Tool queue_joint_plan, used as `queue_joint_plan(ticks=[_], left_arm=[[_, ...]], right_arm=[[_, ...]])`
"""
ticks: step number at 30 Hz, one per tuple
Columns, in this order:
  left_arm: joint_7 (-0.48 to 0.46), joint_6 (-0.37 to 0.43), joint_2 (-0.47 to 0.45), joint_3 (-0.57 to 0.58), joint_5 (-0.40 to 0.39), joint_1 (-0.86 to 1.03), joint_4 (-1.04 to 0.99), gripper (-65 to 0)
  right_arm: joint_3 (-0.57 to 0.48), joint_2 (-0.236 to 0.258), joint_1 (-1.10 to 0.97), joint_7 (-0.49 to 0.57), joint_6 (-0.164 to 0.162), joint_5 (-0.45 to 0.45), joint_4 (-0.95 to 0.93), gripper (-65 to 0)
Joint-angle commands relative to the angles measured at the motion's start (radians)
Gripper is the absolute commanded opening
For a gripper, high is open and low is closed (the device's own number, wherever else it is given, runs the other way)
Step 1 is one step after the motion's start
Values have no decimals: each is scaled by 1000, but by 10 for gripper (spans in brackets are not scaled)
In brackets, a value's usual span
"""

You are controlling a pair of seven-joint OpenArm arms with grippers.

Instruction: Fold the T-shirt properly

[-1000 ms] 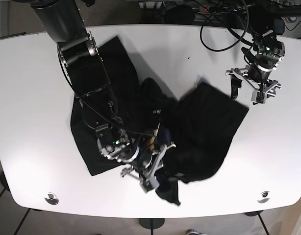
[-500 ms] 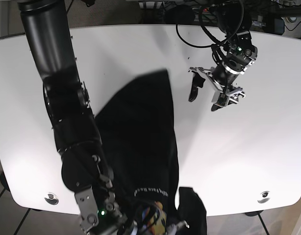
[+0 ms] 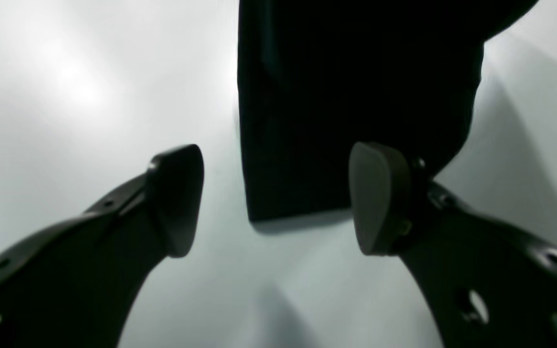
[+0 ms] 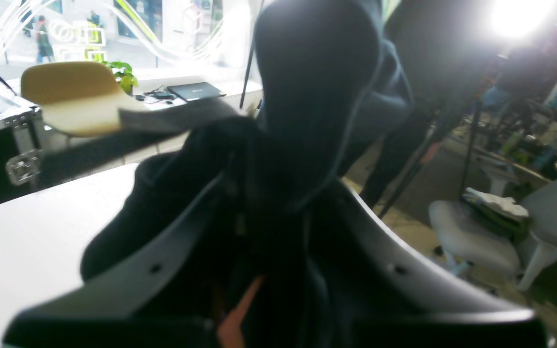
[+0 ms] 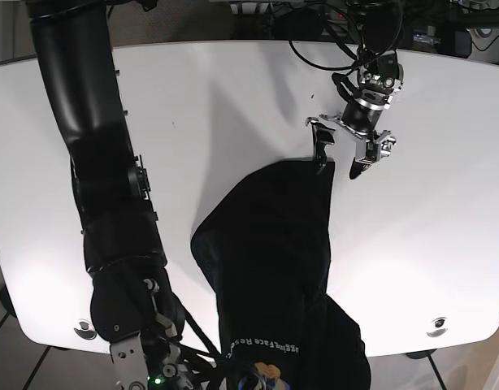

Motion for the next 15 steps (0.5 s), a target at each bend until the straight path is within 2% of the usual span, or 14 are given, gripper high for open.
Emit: queue_joint_plan(ticks=[1,6,9,15], left_arm=[[-30,-4,0,-4,-16,-5,25,-210],[-30,-4,0,-59,-23,20,15,-210],[-30,-4,0,-62,-25,21,-1,-210],[-30,-4,0,-59,-23,-41,-13,-212]], right_arm=[[7,-1,51,44,-4,5,12,-631],[21,1,57,45,-6,0,12,-631],[99,-1,66,45,-4,2,12,-631],[102,-1,71,24,-4,10,23,-631]])
